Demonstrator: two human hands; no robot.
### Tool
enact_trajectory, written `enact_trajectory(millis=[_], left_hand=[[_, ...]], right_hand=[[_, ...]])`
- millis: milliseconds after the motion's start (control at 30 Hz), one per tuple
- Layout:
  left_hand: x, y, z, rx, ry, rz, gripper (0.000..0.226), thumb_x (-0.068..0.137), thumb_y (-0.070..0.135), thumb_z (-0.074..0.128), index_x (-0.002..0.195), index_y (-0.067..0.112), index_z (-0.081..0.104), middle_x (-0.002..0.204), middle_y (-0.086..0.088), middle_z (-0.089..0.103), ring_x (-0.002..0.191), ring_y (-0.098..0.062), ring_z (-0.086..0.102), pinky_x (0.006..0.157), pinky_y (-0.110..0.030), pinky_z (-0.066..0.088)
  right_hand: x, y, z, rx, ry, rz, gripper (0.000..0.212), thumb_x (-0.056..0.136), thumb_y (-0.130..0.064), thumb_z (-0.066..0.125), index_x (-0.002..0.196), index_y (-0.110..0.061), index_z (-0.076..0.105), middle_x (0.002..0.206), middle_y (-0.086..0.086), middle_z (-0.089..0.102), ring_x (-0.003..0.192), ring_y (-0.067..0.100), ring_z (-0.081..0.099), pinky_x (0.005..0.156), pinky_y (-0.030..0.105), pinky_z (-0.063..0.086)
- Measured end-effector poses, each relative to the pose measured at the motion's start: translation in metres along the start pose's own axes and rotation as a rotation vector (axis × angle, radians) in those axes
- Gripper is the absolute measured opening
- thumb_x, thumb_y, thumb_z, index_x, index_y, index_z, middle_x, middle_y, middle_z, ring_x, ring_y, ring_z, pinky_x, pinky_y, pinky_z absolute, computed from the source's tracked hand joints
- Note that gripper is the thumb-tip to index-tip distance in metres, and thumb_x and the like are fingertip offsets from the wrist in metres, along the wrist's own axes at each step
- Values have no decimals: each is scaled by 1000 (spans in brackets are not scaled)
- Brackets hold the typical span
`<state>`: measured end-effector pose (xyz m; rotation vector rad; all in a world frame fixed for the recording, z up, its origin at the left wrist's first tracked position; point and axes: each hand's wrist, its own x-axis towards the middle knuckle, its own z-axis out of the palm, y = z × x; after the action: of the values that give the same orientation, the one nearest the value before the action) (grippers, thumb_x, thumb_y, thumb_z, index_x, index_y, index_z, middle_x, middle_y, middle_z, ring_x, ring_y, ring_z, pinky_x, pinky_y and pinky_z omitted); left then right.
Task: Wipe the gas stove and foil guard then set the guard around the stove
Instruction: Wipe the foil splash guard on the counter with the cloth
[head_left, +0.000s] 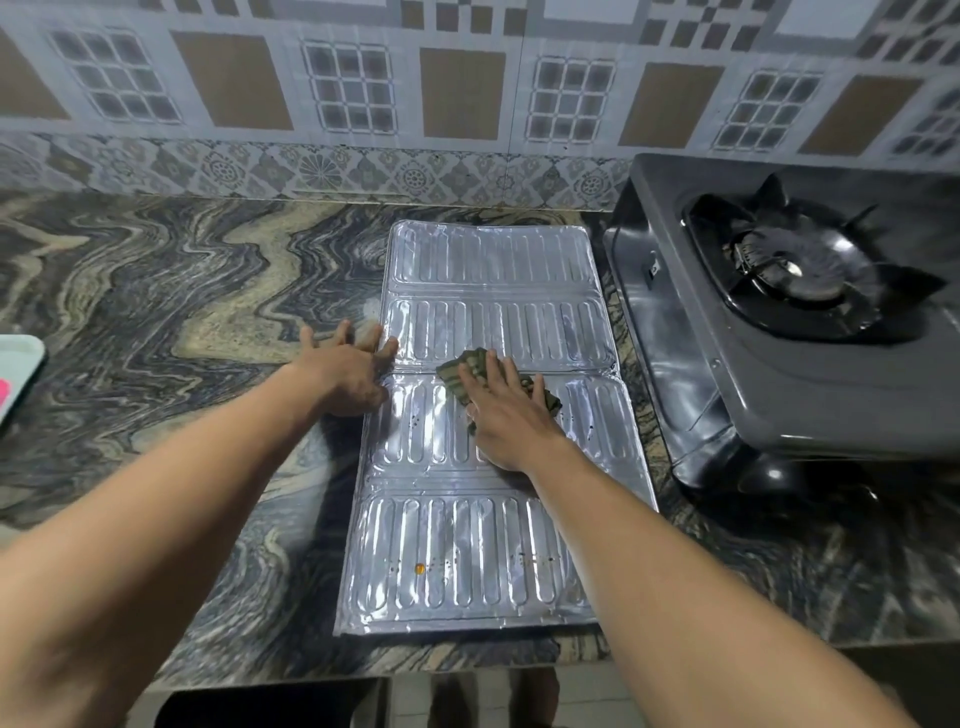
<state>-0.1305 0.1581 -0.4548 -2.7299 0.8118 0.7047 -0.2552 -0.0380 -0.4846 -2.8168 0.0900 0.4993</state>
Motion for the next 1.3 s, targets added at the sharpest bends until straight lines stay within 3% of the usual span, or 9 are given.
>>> enact_trajectory(millis=[133,467,700,833,967,1100,1300], left_hand=[[-4,4,6,21,86,17,72,99,39,43,158,32,2,165,5,-10,151,-34,-11,111,-74,-5],[-3,4,8,-29,48,18,73,99,33,41,159,32,-1,165,6,-10,151,-35,-10,110,-74,-5],[-4,5,7,-18,67,30,73,98,32,41,159,30,0,165,5,-10,151,-35,-10,110,-75,-5],[-9,5,15,-42,107,52,64,104,46,30,159,29,3,166,2,-8,151,-35,-9,112,-73,0],[-25,3,27,-119,141,76,74,100,57,36,159,30,1,165,3,-12,151,-33,-9,114,-70,2],[-44,1,43,-81,150,97,77,97,57,43,158,33,3,164,8,-12,152,-28,-11,115,-69,-1],[-48,6,54,-14,116,100,75,99,55,36,159,27,0,165,7,-12,152,-31,-8,111,-74,2]], right_hand=[[2,0,0,20,0,20,77,103,-19,40,157,-31,-13,162,5,-27,149,26,-25,114,56,-18],[-12,33,-2,69,17,209,61,107,-43,17,156,-32,-17,159,4,-32,146,25,-31,117,57,-17],[-27,58,-3,53,20,305,61,107,-39,17,155,-30,-20,158,7,-33,146,27,-30,118,59,-13],[-27,55,-2,54,11,322,62,107,-39,18,155,-29,-21,158,8,-34,146,28,-30,117,60,-13],[-25,55,-3,63,6,327,62,107,-39,18,155,-29,-21,158,8,-35,146,28,-30,117,61,-13],[-24,55,-3,69,-4,330,62,107,-38,19,155,-29,-20,158,8,-35,146,28,-31,117,62,-12],[-26,55,-3,77,13,316,63,107,-36,21,156,-27,-18,159,10,-33,146,29,-30,117,62,-12]])
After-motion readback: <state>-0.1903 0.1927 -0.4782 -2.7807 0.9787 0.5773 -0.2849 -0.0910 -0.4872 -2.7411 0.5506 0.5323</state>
